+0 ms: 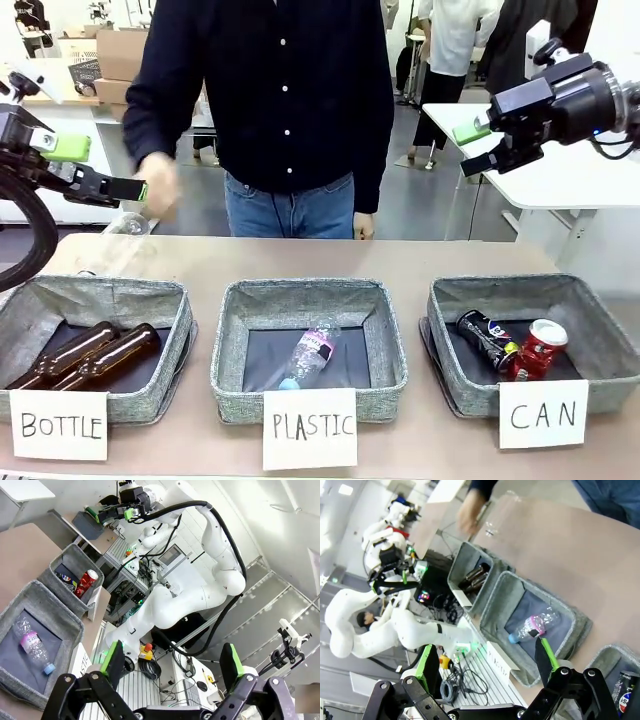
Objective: Sort the can waste into the basket.
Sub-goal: Pick up the can waste from the table and place it in the right Fabric basket.
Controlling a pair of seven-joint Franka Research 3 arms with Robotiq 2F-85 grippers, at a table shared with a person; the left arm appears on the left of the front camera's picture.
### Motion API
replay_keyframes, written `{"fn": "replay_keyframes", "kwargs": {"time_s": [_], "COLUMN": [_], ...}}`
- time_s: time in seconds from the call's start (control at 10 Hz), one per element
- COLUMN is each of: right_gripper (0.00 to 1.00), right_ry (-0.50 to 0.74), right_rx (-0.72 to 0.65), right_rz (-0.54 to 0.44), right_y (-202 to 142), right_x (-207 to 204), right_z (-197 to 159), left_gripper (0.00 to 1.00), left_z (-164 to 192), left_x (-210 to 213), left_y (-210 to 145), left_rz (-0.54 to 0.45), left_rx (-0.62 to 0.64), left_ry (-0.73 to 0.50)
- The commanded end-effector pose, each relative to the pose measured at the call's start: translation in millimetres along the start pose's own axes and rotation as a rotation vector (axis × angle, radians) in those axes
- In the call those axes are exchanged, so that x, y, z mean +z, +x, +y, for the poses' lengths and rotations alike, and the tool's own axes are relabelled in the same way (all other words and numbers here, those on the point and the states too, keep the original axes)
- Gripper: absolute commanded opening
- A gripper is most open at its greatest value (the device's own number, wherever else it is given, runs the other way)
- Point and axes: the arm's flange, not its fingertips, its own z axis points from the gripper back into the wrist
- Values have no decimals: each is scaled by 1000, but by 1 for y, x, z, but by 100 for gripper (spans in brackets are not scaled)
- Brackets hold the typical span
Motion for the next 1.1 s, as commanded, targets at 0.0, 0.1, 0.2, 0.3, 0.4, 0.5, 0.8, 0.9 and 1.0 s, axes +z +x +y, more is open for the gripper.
{"fn": "replay_keyframes", "kwargs": {"time_s": [0.0,0.1,0.2,0.3,0.4,0.5,0.8,0.9,1.0], "right_gripper": [100,100,100,100,100,100,100,100,100], "right_ry": [7,7,7,7,7,7,7,7,7], "right_rx": [18,18,18,18,18,18,18,18,18], "right_rz": [3,3,3,3,3,3,3,3,3], "right_y": [0,0,0,0,0,0,0,0,0], "right_x": [0,0,0,0,0,0,0,0,0], "right_z": [-1,-1,-1,-1,-1,-1,-1,-1,-1], "left_gripper": [100,100,100,100,100,100,100,100,100], "left_z": [-2,-2,-2,-2,-2,-2,-2,-2,-2], "left_x": [1,1,1,1,1,1,1,1,1], "left_y": [2,2,2,2,2,2,2,2,2], "left_rz": [-12,-12,-12,-12,-12,-12,-12,-12,-12], "left_rx": [-18,-18,-18,-18,-18,-18,-18,-18,-18], "left_ry": [-18,-18,-18,-18,-18,-18,-18,-18,-18]}}
